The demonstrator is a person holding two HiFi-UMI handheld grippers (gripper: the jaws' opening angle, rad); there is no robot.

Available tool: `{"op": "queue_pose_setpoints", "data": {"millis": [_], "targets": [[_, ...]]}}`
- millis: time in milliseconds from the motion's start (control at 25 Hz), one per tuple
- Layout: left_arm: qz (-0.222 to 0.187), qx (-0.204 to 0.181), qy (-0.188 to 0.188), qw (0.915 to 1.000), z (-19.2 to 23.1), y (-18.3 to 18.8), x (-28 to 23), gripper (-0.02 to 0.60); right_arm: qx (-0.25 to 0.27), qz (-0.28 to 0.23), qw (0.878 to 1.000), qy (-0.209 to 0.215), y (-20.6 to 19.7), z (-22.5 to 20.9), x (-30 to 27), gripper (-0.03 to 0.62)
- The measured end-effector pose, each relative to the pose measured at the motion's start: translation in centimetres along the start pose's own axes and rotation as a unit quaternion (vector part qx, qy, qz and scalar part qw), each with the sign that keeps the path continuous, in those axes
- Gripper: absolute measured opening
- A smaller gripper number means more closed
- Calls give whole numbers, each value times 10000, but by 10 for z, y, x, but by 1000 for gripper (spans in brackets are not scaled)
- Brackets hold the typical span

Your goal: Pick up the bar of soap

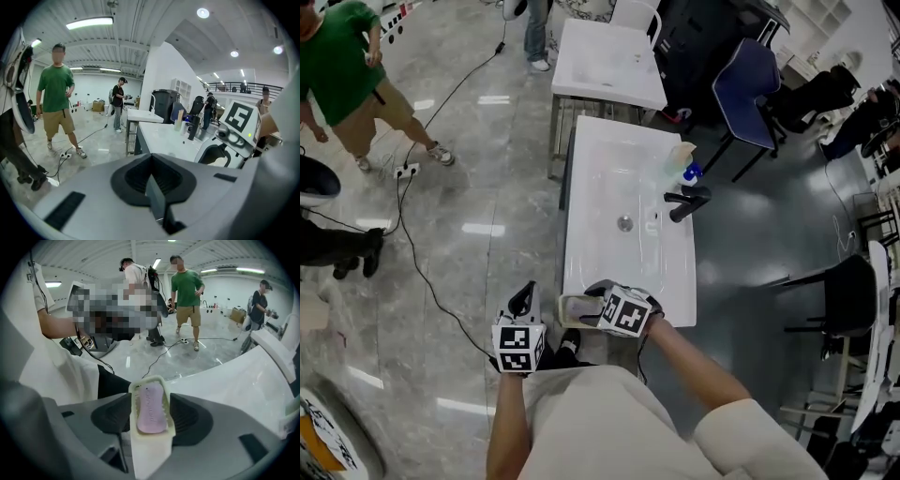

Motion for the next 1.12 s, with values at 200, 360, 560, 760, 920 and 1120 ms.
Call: {"op": "queue_pose_setpoints", "data": {"millis": [200, 360, 560, 760, 920, 1120], "targets": [[26, 42, -1, 10000, -3, -6, 1, 6, 92, 175, 9997, 135, -1, 4, -11, 279], [50, 85, 7, 10000, -5, -10, 1, 5, 68, 248, 9995, 205, -3, 3, -19, 278], [60, 148, 41, 9999, -4, -14, 0, 6, 44, 412, 9989, 231, -4, -3, -27, 250], [68, 190, 62, 9998, -4, -14, 1, 5, 288, 757, 9966, 143, -2, -1, -28, 230], [94, 264, 45, 9996, -3, -16, 0, 5, 410, 1015, 9940, 34, -2, 1, -33, 210], [87, 307, 13, 9995, -4, -17, -1, 5, 540, 1412, 9883, -192, 4, 2, -37, 206]]}}
Point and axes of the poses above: the fingertips, and each gripper's own axes: x backward along the fingers, z to its left, y out of its top, the point moved 9 cm from there along x, backward along the fingers, and after that the axes turned 4 degrees about y, right-handed, at the moved point
